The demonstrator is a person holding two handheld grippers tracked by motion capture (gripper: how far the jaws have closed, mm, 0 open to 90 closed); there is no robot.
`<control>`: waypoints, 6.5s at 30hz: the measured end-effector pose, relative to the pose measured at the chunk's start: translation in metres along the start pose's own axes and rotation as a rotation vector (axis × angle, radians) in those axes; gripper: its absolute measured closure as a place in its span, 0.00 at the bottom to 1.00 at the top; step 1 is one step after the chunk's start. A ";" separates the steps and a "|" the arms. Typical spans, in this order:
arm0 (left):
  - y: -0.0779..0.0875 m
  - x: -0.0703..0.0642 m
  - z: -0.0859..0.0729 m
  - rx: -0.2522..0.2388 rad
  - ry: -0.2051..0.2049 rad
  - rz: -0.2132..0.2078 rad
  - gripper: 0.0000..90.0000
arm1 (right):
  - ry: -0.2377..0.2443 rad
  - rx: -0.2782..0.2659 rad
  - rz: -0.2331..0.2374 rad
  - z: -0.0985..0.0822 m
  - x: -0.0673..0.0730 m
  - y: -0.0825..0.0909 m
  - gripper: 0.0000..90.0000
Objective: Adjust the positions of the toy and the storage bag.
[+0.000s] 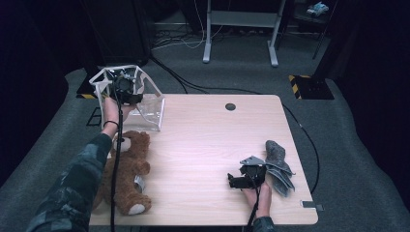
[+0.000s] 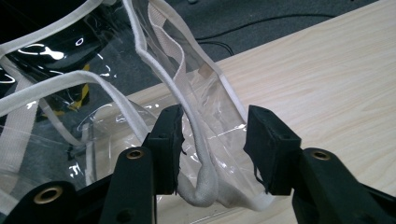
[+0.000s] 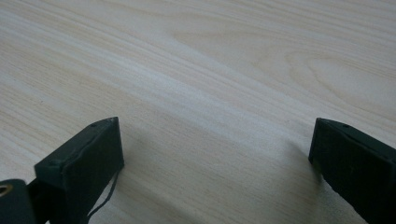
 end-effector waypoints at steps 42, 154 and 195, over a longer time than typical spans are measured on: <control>-0.007 -0.030 0.019 -0.037 -0.115 -0.114 0.95 | 0.001 -0.005 -0.004 0.000 0.000 0.000 0.04; 0.029 -0.105 0.040 -0.133 -0.243 -0.379 0.32 | -0.004 -0.006 -0.007 0.000 0.000 0.000 0.04; 0.004 0.003 -0.001 -0.055 0.055 -0.200 0.75 | -0.001 -0.006 -0.008 0.000 0.000 0.000 0.04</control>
Point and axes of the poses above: each handheld gripper's, and its own axes: y roughly backward along the jaws, z roughly out of its top, x roughly to its left, the point moved 6 cm from there along -y, roughly forward along the jaws, and after that the axes turned 12 degrees about x, right-handed, at the moved point
